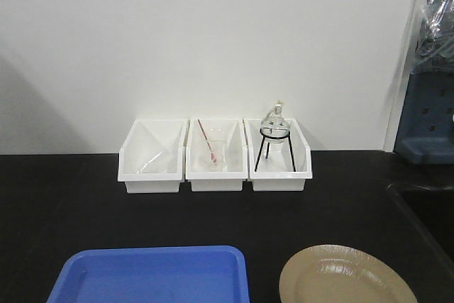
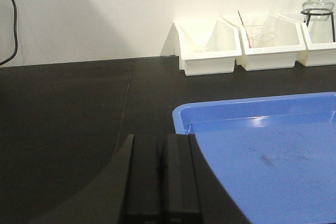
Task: Place disk in tray to left cabinet
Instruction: 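Reach the right gripper toward the beige plate's rim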
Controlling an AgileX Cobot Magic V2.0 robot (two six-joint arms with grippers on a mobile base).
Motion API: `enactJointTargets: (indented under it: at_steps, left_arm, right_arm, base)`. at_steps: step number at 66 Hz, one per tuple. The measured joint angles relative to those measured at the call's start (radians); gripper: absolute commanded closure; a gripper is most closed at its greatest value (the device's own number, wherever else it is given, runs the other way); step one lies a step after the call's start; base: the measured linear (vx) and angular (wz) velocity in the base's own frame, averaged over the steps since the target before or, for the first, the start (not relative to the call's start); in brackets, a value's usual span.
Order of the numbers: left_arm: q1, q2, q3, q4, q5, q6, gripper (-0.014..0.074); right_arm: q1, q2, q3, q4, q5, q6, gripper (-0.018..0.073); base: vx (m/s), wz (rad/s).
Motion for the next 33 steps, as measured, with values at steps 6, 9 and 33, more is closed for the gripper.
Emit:
enactJointTargets:
  at_steps: [6,9,33]
  left_arm:
    - [0.000,0.000,0.000,0.000,0.000,0.000,0.0603]
    - [0.000,0.000,0.000,0.000,0.000,0.000,0.0603]
    - [0.000,0.000,0.000,0.000,0.000,0.000,0.0603]
  right_arm:
    - [0.000,0.000,0.000,0.000,0.000,0.000,0.0565]
    - [0.000,0.000,0.000,0.000,0.000,0.000,0.0565]
    - [0.000,0.000,0.000,0.000,0.000,0.000,0.0565]
  base:
    - [0.00,0.00]
    - [0.00,0.00]
    - [0.00,0.00]
